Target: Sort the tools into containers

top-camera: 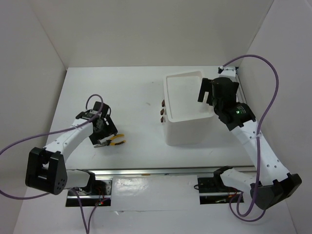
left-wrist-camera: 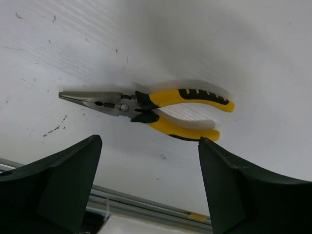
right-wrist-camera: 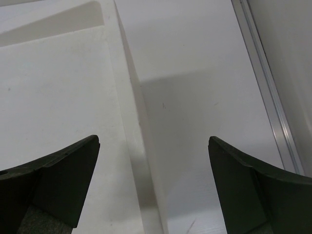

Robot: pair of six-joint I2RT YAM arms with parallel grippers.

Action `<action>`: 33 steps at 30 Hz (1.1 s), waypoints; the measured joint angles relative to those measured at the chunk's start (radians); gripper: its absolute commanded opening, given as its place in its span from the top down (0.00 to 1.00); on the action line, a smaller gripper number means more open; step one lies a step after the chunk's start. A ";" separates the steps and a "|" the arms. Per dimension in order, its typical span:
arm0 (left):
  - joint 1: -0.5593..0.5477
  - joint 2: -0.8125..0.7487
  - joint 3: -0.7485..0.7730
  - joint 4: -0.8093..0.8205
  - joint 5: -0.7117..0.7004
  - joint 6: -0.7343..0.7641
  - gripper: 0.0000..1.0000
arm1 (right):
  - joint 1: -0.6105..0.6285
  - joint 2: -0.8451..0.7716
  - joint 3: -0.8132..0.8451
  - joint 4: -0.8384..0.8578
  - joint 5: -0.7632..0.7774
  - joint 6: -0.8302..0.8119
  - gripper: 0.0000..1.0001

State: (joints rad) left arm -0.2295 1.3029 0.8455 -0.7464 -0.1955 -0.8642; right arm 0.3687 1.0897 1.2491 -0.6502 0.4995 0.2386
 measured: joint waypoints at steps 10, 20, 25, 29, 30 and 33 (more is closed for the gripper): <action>-0.135 -0.126 -0.096 0.014 0.036 -0.275 0.14 | 0.028 -0.004 -0.008 0.003 -0.008 0.000 0.00; -0.218 -0.076 -0.087 -0.026 0.012 -0.642 0.23 | 0.066 -0.023 -0.014 0.006 -0.018 -0.007 0.00; -0.232 0.093 -0.069 -0.014 0.010 -0.736 0.23 | 0.090 -0.031 -0.014 0.007 -0.011 -0.013 0.00; -0.235 0.174 -0.063 -0.023 0.016 -0.792 0.23 | 0.128 -0.040 -0.014 0.007 0.002 -0.021 0.00; -0.235 0.174 -0.062 -0.024 0.015 -0.801 0.23 | 0.137 -0.041 -0.014 0.007 0.011 -0.024 0.00; -0.235 0.173 -0.063 -0.027 0.012 -0.822 0.24 | 0.172 -0.044 -0.014 0.007 0.033 -0.030 0.00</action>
State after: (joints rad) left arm -0.4644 1.4757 0.7830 -0.7738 -0.1837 -1.6859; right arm 0.5407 1.0454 1.2350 -0.6430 0.5327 0.2089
